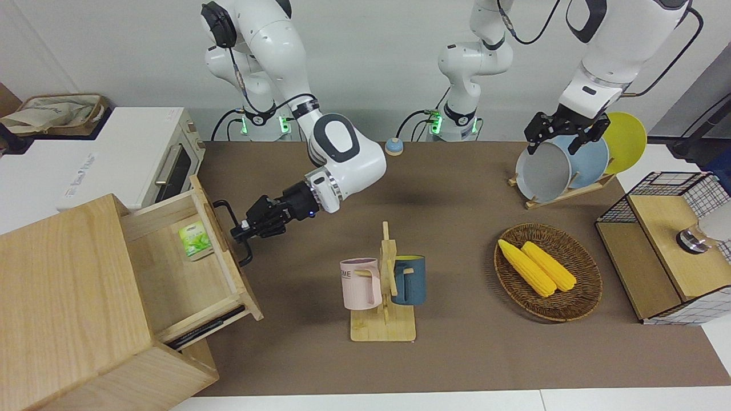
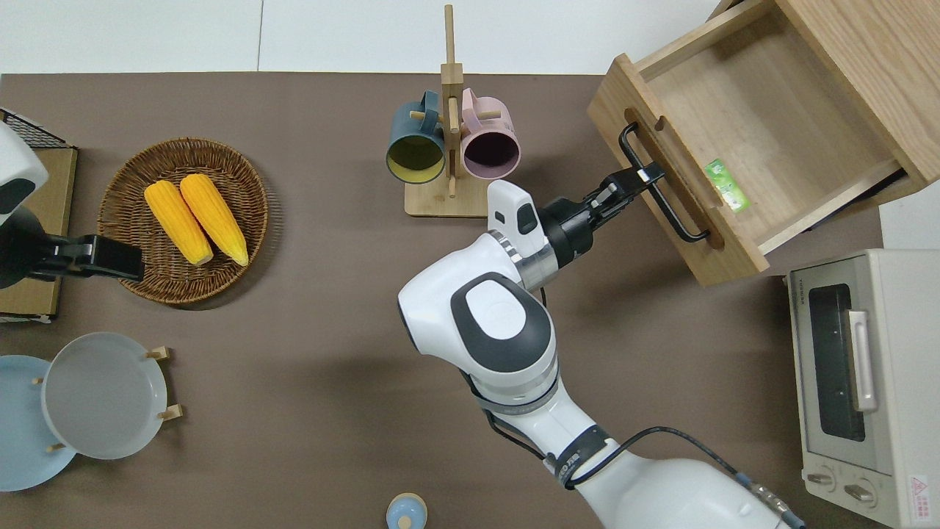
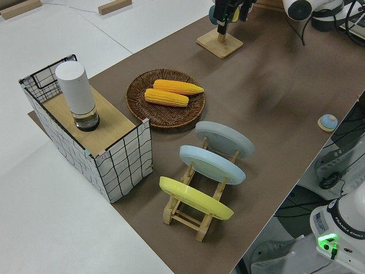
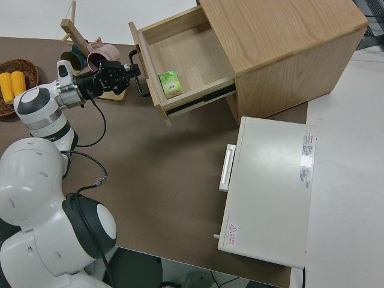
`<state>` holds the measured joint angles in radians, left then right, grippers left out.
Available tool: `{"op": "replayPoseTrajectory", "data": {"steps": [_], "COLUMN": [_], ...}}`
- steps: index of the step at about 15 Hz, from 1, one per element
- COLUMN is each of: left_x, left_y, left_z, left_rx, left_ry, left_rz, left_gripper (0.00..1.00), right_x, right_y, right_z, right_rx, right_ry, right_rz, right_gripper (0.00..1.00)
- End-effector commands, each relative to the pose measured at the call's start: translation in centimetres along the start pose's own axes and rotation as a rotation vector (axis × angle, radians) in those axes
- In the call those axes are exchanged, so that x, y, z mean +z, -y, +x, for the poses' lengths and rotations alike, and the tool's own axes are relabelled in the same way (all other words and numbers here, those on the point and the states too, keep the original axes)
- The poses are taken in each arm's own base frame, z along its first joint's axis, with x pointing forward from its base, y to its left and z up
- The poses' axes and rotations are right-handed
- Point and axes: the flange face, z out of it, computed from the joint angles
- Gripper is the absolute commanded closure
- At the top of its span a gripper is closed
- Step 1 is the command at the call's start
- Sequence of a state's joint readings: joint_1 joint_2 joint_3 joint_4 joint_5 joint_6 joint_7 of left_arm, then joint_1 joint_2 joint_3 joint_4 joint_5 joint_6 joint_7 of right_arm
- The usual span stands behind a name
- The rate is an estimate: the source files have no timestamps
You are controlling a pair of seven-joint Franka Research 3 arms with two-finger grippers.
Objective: Slide drawer open with right arm
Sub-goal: 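Pull the handle toward the robot with the right gripper, sliding the drawer out, then open the right gripper and withdraw it from the handle toward the robot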
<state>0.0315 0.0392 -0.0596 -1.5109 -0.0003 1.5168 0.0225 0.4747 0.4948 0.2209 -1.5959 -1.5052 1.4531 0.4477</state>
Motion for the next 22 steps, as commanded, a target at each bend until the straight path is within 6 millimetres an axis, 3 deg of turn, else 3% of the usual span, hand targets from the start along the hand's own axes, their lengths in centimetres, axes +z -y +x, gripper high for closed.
{"op": "replayPoseTrajectory", "data": {"steps": [1, 12, 13, 14, 15, 16, 22], "left_x": [-0.4, -0.4, -0.3, -0.3, -0.4, -0.4, -0.4], "left_y": [0.1, 0.1, 0.1, 0.1, 0.1, 0.1, 0.1], "left_z": [0.1, 0.1, 0.1, 0.1, 0.1, 0.1, 0.1], "left_rx": [0.011, 0.011, 0.011, 0.011, 0.011, 0.011, 0.011], "left_ry": [0.005, 0.005, 0.007, 0.007, 0.005, 0.005, 0.005], "left_rz": [0.016, 0.016, 0.016, 0.016, 0.016, 0.016, 0.016], "left_gripper": [0.01, 0.01, 0.01, 0.01, 0.01, 0.01, 0.01], "right_x": [-2.6, -3.7, -3.7, -3.5, -3.5, -3.5, -3.6], "right_y": [-0.1, 0.1, 0.1, 0.0, 0.1, 0.2, 0.3], "right_z": [-0.2, 0.0, 0.0, 0.0, 0.0, 0.0, 0.0], "right_rx": [-0.051, -0.059, -0.058, -0.055, -0.053, -0.049, 0.001], "right_ry": [-0.003, -0.016, -0.015, -0.012, -0.012, -0.012, -0.011], "right_rz": [0.001, -0.005, -0.007, -0.009, -0.010, -0.010, -0.007], "right_gripper": [1.000, 1.000, 0.959, 0.841, 0.485, 0.026, 0.015]}}
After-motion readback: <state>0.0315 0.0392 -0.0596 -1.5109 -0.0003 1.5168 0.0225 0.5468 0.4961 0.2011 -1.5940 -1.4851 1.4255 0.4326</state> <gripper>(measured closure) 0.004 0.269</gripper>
